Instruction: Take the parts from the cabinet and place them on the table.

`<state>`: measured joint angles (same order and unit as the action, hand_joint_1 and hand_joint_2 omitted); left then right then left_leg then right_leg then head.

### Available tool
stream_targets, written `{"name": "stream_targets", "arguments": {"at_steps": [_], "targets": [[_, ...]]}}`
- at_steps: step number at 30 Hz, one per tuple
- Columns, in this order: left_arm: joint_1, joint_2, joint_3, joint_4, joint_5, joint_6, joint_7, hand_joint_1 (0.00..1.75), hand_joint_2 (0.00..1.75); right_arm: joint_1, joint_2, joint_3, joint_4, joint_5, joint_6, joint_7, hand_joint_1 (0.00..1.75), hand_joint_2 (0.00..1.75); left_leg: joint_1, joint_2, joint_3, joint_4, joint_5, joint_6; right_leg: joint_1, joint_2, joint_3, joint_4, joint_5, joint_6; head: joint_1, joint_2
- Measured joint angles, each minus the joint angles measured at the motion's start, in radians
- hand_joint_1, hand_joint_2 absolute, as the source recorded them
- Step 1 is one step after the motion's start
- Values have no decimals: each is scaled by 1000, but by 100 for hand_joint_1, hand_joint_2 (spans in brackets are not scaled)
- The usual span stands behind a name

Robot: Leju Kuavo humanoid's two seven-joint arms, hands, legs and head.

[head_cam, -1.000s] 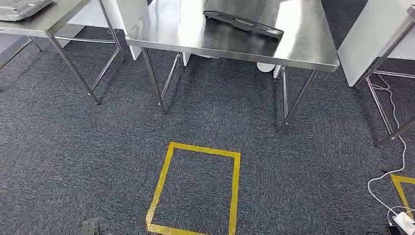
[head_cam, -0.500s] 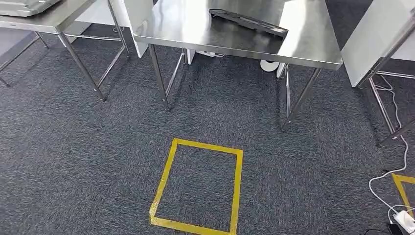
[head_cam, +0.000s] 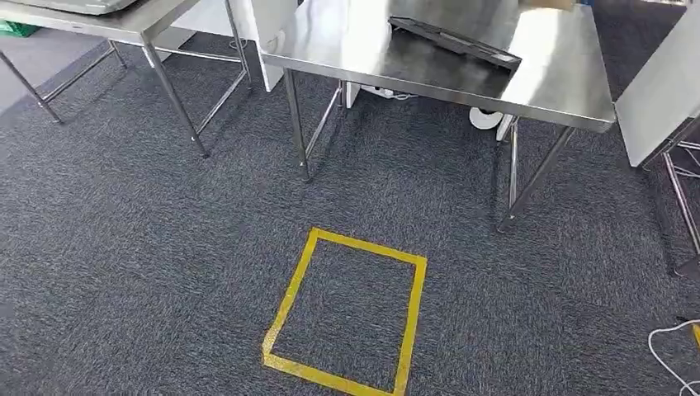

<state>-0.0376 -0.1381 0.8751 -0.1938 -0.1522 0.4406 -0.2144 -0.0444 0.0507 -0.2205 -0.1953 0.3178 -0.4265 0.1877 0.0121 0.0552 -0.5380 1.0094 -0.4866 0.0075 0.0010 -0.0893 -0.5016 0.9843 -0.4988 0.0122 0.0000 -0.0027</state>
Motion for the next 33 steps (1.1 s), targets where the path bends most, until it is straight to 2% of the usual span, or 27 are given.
{"name": "stream_targets", "arguments": {"at_steps": [2, 3, 4, 5, 6, 8, 9, 10, 12, 13, 14, 15, 17, 18, 19, 20, 21, 23, 24, 25, 26, 27, 28, 29, 30, 31, 33], "targets": [[3, -2, 5, 0, 7, 11, -8, 0, 0, -5, 0, 0, 0, 3, -3, 0, 0, 0, -10, -16, -8, -1, 5, 11, -1, -16, 1, -3, 5, 13, -1, 0], [4, -5, 8, 0, 9, 16, -11, 0, 0, -6, -1, 1, 0, 6, -5, 0, 0, 0, -8, -27, -9, -10, 14, 23, 5, -21, 2, -1, 3, 19, -2, 0], [4, -10, 12, 0, 9, 18, -12, 0, 0, -7, -2, 2, 0, 7, -6, 0, 0, 0, -3, -31, -8, -15, 22, 33, -7, 18, -11, 18, -12, 24, -2, 0], [2, -10, 16, 0, 10, 19, -14, 0, 0, -5, -1, 4, 1, 9, -7, -2, 0, 0, -1, -40, -14, -15, 27, 41, -7, 56, -32, 62, -42, 22, 1, 0], [-1, -11, 19, 0, 12, 19, -14, 0, 0, -4, -1, 5, 2, 9, -8, -3, 0, 0, -1, -50, -20, -15, 30, 46, -11, 76, -73, 151, -87, 17, 2, 0], [0, -13, 23, 0, 13, 20, -17, 0, 0, 0, -2, 6, 3, 11, -11, -5, 0, 0, -4, -75, -31, -14, 36, 48, -11, 85, -145, 310, -144, 19, 2, 0], [1, -15, 24, 1, 16, 20, -17, 0, 0, 1, -3, 6, 3, 12, -11, -6, 0, 0, -4, -86, -33, -14, 39, 46, -12, 85, -154, 332, -144, 24, 1, 0], [2, -17, 27, 1, 16, 21, -17, 0, 0, 1, -3, 7, 3, 13, -11, -6, 0, 0, -3, -98, -34, -14, 41, 44, -13, 86, -140, 305, -127, 33, 3, 0], [2, -23, 29, 1, 16, 23, -18, 0, 0, 0, -4, 11, 3, 16, -11, -5, 0, 0, -2, -124, -34, -13, 45, 38, -20, 96, -51, 135, -54, 53, 2, 0], [1, -24, 29, 1, 16, 24, -18, 0, 0, 0, -4, 13, 4, 16, -11, -5, 0, 0, -2, -136, -34, -12, 47, 34, -24, 123, -4, 41, -23, 57, 3, 0], [0, -26, 29, 1, 16, 24, -18, 0, 0, -1, -5, 14, 6, 17, -11, -2, 0, 0, -8, -147, -37, -9, 49, 27, -22, 158, 10, -4, -21, 46, 2, 0], [0, -26, 29, 1, 16, 24, -17, 0, 0, -2, -5, 15, 6, 18, -10, -1, 0, 0, -10, -155, -39, -9, 50, 22, -20, 144, 8, -7, -15, 36, 1, 0], [2, -26, 29, 1, 15, 24, -10, 0, 0, -3, -5, 16, 7, 20, -10, 5, 0, 0, -6, -169, -44, -12, 55, 11, -13, 129, 7, -3, -14, 25, 1, 0], [4, -26, 29, 1, 14, 25, -6, 0, 0, -4, -5, 16, 7, 21, -10, 9, 0, 0, -5, -178, -48, -12, 58, 4, -15, 118, 14, -6, -9, 17, 1, 0], [5, -25, 29, 1, 12, 29, -3, 0, 0, -6, -5, 17, 7, 24, -10, 10, 0, 0, -1, -165, -53, -4, 53, 2, -32, 107, 16, -10, -2, 6, 1, 0], [5, -26, 29, 1, 10, 33, -1, 0, 0, -8, -6, 18, 7, 26, -10, 11, 0, 0, -4, -112, -70, 37, 16, 1, -29, 97, 13, -10, 2, -3, -1, 0], [3, -27, 29, 1, 10, 35, 3, 0, 0, -6, -6, 18, 7, 27, -10, 13, 0, 0, -2, -84, -101, 106, -31, -4, -26, 86, 12, -10, 1, -9, -8, 0], [0, -27, 29, 1, 3, 37, 8, 0, 0, 1, -6, 19, 7, 32, -9, 18, 0, 0, 1, -68, -177, 278, -111, -14, -22, 55, 8, -10, 1, -9, -7, 0], [2, -27, 29, 2, -9, 40, 15, 0, 0, 2, -7, 20, 8, 36, -6, 20, 0, 0, 3, -64, -193, 320, -118, -18, -21, 41, -1, -9, 1, -9, -6, 0], [3, -27, 28, 2, -16, 42, 18, 0, 0, 0, -7, 22, 8, 39, -4, 21, 0, 0, 6, -61, -185, 308, -103, -20, -21, 29, -1, -9, 0, -9, -6, 0], [3, -27, 27, 2, -22, 46, 24, 0, 0, -1, -6, 25, 8, 43, -2, 21, 0, 0, 9, -56, -156, 257, -74, -21, -22, 17, 0, -9, -1, -9, -7, 0], [2, -27, 27, 2, -25, 50, 26, 0, 0, -3, -6, 28, 8, 47, -2, 22, 0, 0, 11, -45, -108, 174, -38, -23, -23, 7, 1, -8, -1, -10, -6, 0], [1, -27, 27, 2, -25, 52, 27, 0, 0, -5, -6, 31, 8, 50, -1, 23, 0, 0, 14, -11, -52, 79, -7, -24, -23, -4, 6, -6, -6, -3, -7, 0], [-3, -30, 27, 2, -25, 53, 31, 0, 0, -5, -6, 33, 8, 53, -1, 24, 0, 0, 13, 52, -14, 21, 0, -24, -13, -12, 13, 0, -10, 4, -8, 0], [-8, -33, 27, 2, -24, 56, 37, 0, 0, -3, -8, 35, 8, 56, 0, 26, 0, 0, 9, 36, -16, 15, 3, -14, -5, -21, 3, 8, -16, 13, -7, 0], [-8, -34, 27, 2, -24, 61, 40, 0, 0, -5, -8, 39, 8, 60, 0, 29, 0, 0, 6, 22, -20, 16, 3, -8, -6, -31, 13, 6, -16, 16, 1, 0], [-5, -35, 27, 2, -24, 74, 52, 0, 0, -10, -6, 45, 8, 67, 0, 32, 0, 0, -5, 1, -27, 15, 6, 6, -3, -54, 19, 2, -13, 26, -2, 0]]}}
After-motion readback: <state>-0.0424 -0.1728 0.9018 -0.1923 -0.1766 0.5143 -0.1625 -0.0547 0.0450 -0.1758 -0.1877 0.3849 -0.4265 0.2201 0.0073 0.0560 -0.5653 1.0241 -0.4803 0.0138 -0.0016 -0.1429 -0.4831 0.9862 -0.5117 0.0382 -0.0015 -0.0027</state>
